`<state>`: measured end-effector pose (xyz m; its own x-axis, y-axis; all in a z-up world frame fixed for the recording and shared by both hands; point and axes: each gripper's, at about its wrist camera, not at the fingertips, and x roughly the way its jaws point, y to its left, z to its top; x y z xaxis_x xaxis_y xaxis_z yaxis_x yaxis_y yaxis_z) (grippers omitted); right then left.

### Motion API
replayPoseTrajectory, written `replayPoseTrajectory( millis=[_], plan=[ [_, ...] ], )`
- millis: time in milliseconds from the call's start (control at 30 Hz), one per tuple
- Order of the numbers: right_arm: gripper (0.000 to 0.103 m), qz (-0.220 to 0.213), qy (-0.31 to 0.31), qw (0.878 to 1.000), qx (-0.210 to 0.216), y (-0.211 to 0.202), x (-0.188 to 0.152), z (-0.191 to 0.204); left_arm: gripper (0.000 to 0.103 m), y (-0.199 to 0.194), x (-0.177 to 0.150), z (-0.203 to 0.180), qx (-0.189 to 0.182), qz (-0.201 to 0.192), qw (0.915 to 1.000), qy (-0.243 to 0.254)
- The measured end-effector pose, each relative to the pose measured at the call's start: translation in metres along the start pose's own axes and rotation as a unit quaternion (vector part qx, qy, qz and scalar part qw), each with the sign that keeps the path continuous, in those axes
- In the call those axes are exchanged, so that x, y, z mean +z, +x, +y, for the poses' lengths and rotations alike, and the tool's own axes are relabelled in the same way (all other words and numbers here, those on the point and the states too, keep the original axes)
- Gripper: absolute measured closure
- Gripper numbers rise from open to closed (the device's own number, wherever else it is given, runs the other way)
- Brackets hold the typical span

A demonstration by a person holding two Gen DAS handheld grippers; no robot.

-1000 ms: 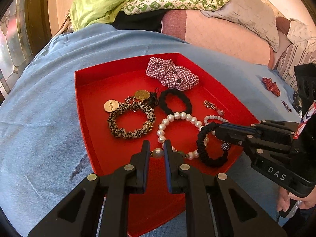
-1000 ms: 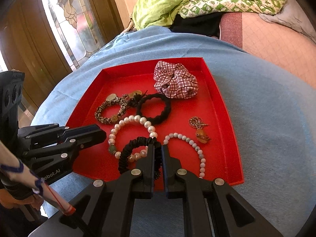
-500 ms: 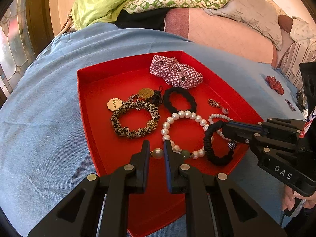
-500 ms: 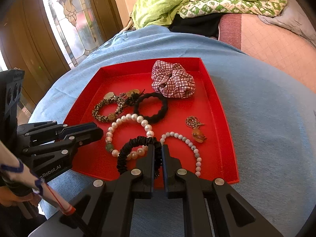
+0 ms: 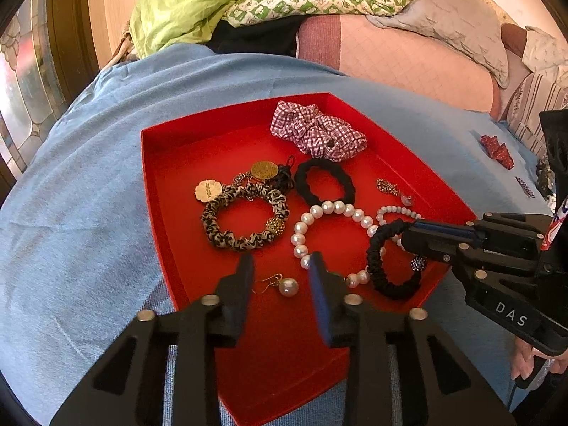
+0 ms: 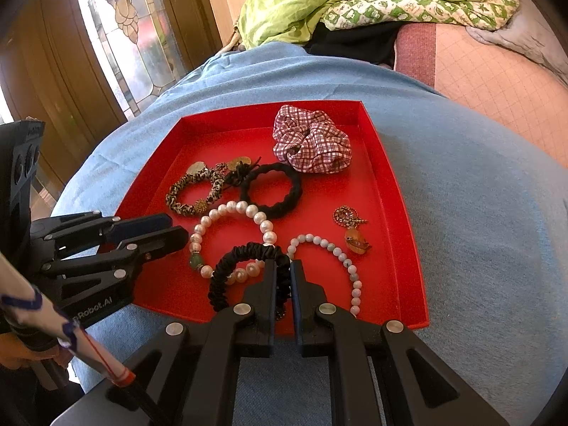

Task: Organize jewelry
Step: 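Open the right tool to drop the black bracelet while the left releases the pearl earring in the tray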

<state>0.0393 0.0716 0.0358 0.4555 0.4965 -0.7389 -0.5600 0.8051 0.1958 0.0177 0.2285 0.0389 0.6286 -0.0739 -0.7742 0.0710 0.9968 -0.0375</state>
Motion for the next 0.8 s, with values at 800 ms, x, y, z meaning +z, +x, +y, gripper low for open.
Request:
replayPoseTrajectory(
  millis=[800],
  plan=[
    [0.076, 0.001, 0.008, 1.000, -0.008, -0.0093, -0.0009, -0.0073, 0.049, -0.0023, 0.0025, -0.0031, 0.017, -0.007, 0.9998, 0.007]
  ],
)
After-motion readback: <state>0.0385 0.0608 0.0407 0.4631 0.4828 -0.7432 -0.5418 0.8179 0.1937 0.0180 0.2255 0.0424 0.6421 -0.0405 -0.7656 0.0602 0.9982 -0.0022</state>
